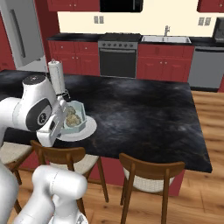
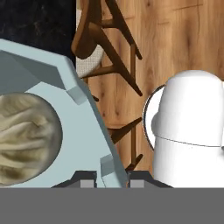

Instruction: Place two dumplings into each of the tupperware containers and then place the containers in the fridge.

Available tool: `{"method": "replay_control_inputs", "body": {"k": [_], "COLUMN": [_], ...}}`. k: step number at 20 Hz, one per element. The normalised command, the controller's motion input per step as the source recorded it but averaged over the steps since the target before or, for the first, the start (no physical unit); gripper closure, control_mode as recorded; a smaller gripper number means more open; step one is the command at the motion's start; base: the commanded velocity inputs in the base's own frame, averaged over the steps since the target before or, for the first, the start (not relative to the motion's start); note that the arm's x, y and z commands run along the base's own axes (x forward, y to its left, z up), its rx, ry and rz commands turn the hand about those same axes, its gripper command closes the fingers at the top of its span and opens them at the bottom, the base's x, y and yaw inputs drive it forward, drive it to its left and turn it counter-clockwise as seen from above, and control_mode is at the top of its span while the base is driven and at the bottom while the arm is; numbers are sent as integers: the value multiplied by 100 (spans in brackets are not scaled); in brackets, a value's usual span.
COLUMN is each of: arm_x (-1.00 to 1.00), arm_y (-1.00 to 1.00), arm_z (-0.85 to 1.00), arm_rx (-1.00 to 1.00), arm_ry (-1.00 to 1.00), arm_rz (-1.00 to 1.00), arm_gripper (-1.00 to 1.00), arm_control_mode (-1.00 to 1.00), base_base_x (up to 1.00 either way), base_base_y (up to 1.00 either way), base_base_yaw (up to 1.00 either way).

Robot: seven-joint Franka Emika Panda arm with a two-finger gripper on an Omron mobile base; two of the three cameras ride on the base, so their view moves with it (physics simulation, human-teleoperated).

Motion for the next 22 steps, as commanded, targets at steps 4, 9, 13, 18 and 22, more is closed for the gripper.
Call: {"method": "replay_control_inputs", "body": {"k": [4, 9, 13, 18, 22], "arm_x": [-38, -15, -23, -5, -9], "arm_y": [0, -14, -5, 0, 4], "arm_z": [41, 12, 0, 0, 4], "arm_rx": [0, 0, 0, 0, -1], "arm_ry": [4, -5, -9, -2, -3], "arm_rz": [-6, 8, 12, 1, 0], "arm_gripper": [100, 100, 100, 100, 100], "arm_control_mode": [-100, -100, -100, -100, 100], "base_base_x": [0, 0, 0, 0, -51], "base_base_y": [0, 0, 0, 0, 46], "base_base_yaw": [0, 0, 0, 0, 0]}}
